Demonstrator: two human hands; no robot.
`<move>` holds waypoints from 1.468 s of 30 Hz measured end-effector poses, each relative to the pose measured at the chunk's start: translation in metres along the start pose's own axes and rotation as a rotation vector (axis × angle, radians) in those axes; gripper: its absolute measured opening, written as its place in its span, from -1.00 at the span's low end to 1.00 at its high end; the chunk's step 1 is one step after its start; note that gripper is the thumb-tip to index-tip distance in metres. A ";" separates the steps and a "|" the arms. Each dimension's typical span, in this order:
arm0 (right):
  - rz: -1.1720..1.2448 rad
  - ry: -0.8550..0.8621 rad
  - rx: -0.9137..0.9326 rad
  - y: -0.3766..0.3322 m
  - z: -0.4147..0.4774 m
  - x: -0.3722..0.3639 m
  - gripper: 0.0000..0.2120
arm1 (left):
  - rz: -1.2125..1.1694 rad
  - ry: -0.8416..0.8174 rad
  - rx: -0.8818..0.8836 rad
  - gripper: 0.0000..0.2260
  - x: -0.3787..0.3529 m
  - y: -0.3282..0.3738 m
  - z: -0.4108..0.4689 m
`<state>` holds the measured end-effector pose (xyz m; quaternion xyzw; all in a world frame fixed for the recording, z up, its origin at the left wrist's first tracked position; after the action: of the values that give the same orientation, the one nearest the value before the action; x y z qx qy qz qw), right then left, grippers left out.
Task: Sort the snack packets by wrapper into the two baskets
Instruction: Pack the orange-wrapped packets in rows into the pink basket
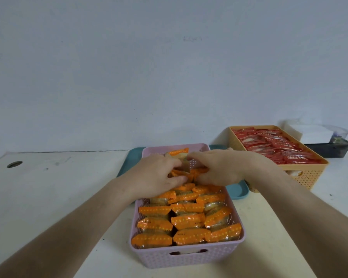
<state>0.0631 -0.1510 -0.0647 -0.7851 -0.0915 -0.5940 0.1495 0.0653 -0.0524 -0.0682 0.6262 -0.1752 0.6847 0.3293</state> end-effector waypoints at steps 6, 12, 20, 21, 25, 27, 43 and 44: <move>0.232 0.293 0.052 -0.008 0.007 0.044 -0.64 | -0.163 0.317 0.165 -0.82 0.057 -0.036 -0.015; 0.101 0.174 0.019 -0.038 0.040 0.028 -0.71 | 0.226 -0.171 0.201 -0.76 0.020 -0.047 -0.009; 0.070 0.088 -0.104 -0.048 0.069 0.018 -0.75 | 0.150 -0.029 0.209 -0.83 0.028 -0.047 -0.011; 0.082 0.104 -0.114 -0.046 0.071 0.017 -0.78 | 0.108 0.031 0.225 -0.84 0.033 -0.048 -0.014; 0.209 0.226 -0.095 -0.038 0.066 0.026 -0.80 | -0.046 0.351 0.310 -0.85 0.058 -0.057 -0.028; 0.309 0.299 -0.065 -0.036 0.058 0.034 -0.83 | -0.029 0.438 0.347 -0.82 0.059 -0.057 -0.033; 0.550 0.428 0.132 -0.041 0.053 0.036 -0.72 | 0.096 0.163 0.126 -0.78 0.027 -0.052 -0.026; 0.553 0.538 0.073 -0.028 0.049 0.047 -0.73 | 0.090 0.103 0.104 -0.74 0.017 -0.052 -0.024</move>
<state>0.1117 -0.1089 -0.0288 -0.5906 0.1449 -0.7123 0.3504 0.0823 0.0051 -0.0640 0.5978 -0.1498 0.7384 0.2738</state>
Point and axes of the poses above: each hand's wrist, its own z-axis towards the middle knuckle, its own x-axis out of the back of the hand, y = z × x, the point moved 9 cm from there along z, towards the middle knuckle, and after that the axes turned 8 degrees about -x, right-handed, at the moved point
